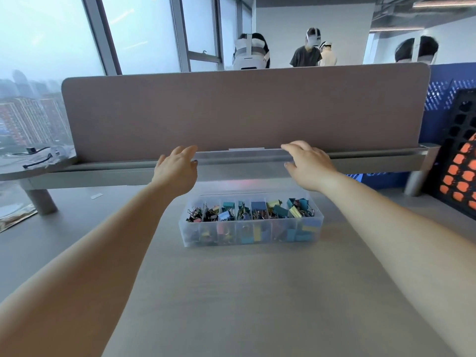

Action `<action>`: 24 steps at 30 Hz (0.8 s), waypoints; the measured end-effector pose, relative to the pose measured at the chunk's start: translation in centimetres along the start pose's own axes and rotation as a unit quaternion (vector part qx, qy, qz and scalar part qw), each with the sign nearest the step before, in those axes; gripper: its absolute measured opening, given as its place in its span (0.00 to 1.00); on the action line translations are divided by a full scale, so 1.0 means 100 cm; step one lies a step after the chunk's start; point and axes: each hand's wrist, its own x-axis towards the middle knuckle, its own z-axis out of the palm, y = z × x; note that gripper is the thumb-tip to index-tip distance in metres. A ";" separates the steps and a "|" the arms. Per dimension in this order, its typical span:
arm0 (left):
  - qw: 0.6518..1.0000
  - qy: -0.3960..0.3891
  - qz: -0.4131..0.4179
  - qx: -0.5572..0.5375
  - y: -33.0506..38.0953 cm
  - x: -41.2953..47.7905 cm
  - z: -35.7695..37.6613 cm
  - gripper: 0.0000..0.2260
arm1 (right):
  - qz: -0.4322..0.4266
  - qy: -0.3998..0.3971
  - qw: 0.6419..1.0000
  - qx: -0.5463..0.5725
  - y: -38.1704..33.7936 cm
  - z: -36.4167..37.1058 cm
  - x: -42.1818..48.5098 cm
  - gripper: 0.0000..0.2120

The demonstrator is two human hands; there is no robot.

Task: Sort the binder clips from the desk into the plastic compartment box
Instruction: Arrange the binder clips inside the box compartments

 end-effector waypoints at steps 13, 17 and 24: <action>0.994 0.097 0.044 -0.019 0.001 -0.053 -0.014 0.12 | -0.036 0.142 0.989 0.021 -0.011 -0.003 -0.051 0.12; 0.994 0.097 0.038 -0.044 -0.004 -0.084 -0.005 0.10 | -0.040 0.154 0.986 0.056 -0.010 0.010 -0.079 0.07; 0.997 0.031 0.056 0.045 0.003 -0.109 0.016 0.17 | -0.057 0.094 0.994 -0.020 -0.018 0.021 -0.104 0.11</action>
